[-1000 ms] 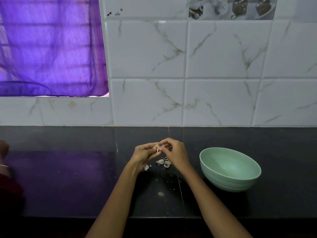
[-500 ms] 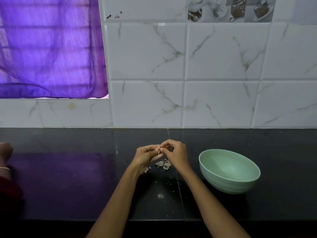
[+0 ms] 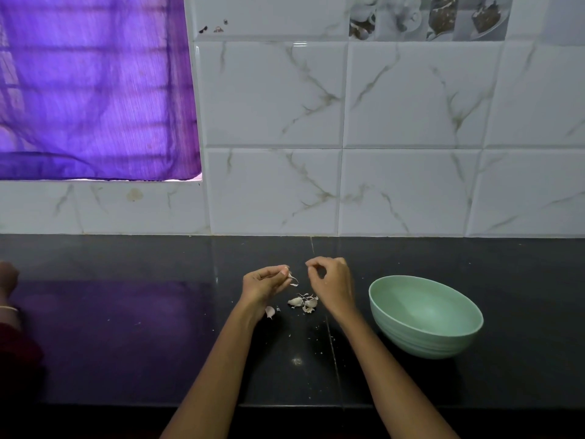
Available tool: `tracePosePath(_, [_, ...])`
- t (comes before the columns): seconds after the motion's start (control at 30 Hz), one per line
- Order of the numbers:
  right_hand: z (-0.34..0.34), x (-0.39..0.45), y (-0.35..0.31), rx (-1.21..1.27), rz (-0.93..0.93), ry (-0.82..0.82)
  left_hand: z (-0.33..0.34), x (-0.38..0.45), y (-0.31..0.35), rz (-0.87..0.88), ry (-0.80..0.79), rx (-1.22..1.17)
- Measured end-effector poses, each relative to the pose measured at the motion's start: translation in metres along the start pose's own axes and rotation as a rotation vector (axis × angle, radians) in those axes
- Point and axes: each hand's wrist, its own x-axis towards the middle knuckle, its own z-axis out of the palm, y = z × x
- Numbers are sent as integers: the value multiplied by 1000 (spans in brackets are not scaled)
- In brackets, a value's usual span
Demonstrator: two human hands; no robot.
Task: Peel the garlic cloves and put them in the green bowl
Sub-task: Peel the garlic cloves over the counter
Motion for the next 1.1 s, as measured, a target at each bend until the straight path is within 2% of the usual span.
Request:
tracePosePath(0.13, [3,-3,-4,-10,-99,-155,0,0,-2,-8,0,34])
tracePosePath(0.2, [7,-5,-4,-97,-139,-223,2,-1,-3,-15,-9,72])
tracePosePath(0.37, [5,-5,-3,-54,-131,-146,5,-2,-4,-3,-32,71])
tracePosePath(0.5, [6,-3,-2,63,-33,-112,6,-2,-4,70,-56,113])
tracePosePath(0.67, [0,-2,-5,426,187,-109,2,-1,-3,183,-99,193])
tracePosePath(0.87, [-1,-4,-8,699,281,-155,2,0,-3,241,-99,197])
tracePosePath(1.1, [-2,-3,-10,775,362,-178,3,0,-6,412,-78,361])
